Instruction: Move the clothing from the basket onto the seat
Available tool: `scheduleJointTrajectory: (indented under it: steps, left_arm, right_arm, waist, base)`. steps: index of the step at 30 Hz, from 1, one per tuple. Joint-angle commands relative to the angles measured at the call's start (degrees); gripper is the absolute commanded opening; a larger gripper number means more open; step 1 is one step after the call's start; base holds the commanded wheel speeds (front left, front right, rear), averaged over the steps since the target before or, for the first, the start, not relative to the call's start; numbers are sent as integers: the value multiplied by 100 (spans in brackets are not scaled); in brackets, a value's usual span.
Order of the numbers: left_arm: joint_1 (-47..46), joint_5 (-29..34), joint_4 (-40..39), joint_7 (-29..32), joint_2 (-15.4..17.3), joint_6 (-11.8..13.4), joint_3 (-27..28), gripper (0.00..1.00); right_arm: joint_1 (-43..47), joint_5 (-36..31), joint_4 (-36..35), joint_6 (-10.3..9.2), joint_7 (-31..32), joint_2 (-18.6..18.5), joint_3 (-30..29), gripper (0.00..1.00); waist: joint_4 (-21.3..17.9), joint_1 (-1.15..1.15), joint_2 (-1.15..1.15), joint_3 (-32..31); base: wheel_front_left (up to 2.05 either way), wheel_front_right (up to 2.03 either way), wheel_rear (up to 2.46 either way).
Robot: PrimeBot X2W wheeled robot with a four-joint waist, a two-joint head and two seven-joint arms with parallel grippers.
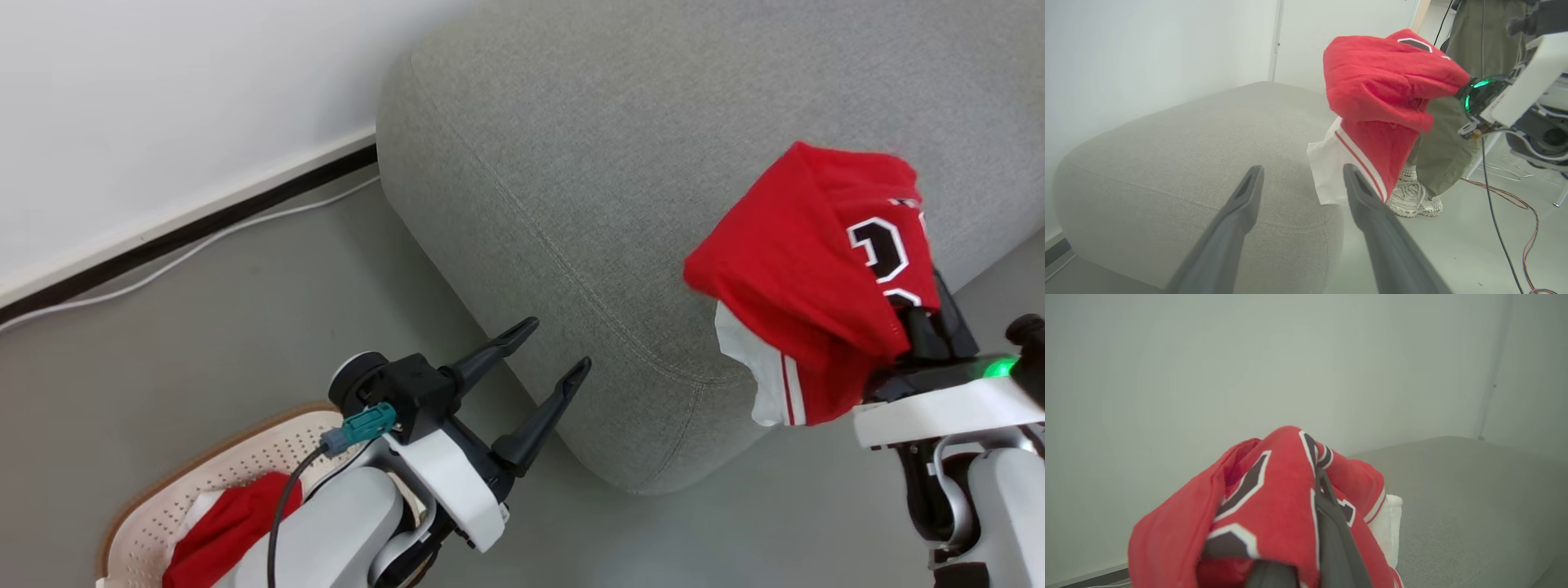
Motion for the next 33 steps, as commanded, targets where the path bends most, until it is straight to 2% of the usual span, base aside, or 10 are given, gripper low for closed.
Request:
scheduleJointTrajectory:
  steps: [1,8,16,23,33]
  left_arm:
    - [-260,-46,-224,-35,166,-6,155,100]
    - [-232,-40,-551,-35,633,-6,47,100]
    - [-116,43,-861,-35,1290,-6,223,100]
    - [-97,71,-1077,-35,1717,-6,278,100]
    - [-281,67,-1375,-35,2214,-6,379,100]
  right_arm:
    - [-144,-144,-243,19,-34,-42,-60,0]
    - [-916,-568,91,19,-34,-141,-587,0]
    - [-2318,-1053,895,19,-34,-183,-1177,0]
    - [-3221,-1420,1469,19,-34,-289,-1722,0]
    - [-4563,-2272,2203,19,115,-568,-3031,0]
  waist:
    - [0,0,0,175]
    - [-6,0,0,851]
    - [22,0,0,1727]
    - [271,0,0,2314]
    - [786,0,0,3185]
  base:
    - [4,4,4]
    - [0,0,0]
    - [0,0,0]
    - [0,0,0]
    - [0,0,0]
